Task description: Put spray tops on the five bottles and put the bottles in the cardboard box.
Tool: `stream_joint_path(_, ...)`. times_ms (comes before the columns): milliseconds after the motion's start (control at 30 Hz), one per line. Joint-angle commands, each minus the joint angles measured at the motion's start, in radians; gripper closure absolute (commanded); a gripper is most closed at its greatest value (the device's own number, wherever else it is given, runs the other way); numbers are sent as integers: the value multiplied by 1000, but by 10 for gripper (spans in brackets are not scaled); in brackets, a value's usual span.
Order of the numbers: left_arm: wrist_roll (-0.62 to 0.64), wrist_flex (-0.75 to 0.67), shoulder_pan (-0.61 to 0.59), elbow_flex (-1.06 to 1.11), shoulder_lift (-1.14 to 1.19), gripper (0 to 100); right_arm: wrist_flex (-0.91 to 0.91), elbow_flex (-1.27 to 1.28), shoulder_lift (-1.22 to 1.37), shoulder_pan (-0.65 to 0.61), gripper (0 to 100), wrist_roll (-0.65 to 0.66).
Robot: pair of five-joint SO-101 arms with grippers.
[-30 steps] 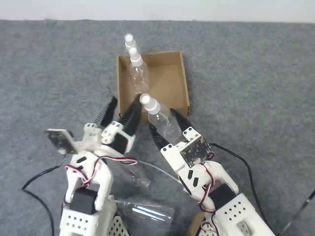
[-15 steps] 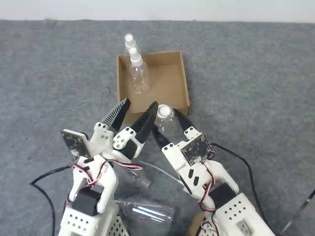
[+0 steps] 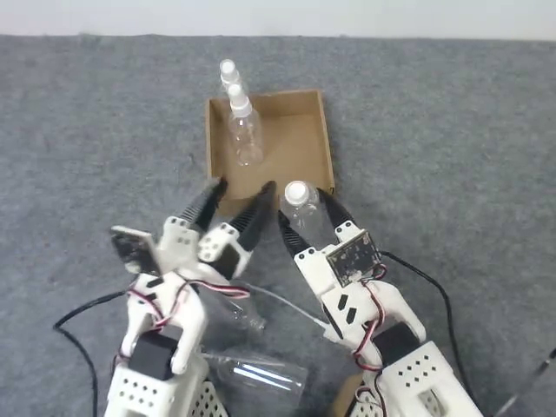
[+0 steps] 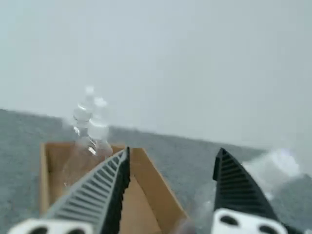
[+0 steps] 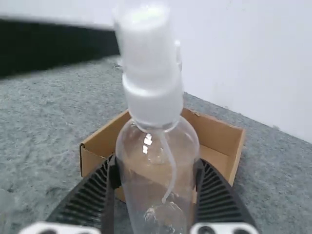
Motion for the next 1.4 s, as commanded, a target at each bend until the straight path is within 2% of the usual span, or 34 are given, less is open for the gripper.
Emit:
stream_joint_path(0,-8,-15,-141,-113,-17,739,-5,23,-24,21,935,-12)
stream_joint_path(200,-8,-17,-324,-125,-17,739,-5,23,-16,21,935,-12)
stream_joint_path(433,3,-17,-459,-105,-17,742,48,23,-24,21,935,-14)
stream_joint_path(600,140,-23,-559,-56,-17,840,50,23,-24,22,935,-14)
stream_joint_path(700,158,-23,-603,-35,-17,901,50,23,-24,22,935,-14)
stream_joint_path(900,186,-23,-658,13,-17,976,51,21,-24,21,936,-5)
stream_joint_path(1133,186,-23,-680,36,-17,987,61,-35,-24,21,936,-5)
stream_joint_path(1367,184,-21,-680,36,-17,987,277,-259,-15,13,936,-37)
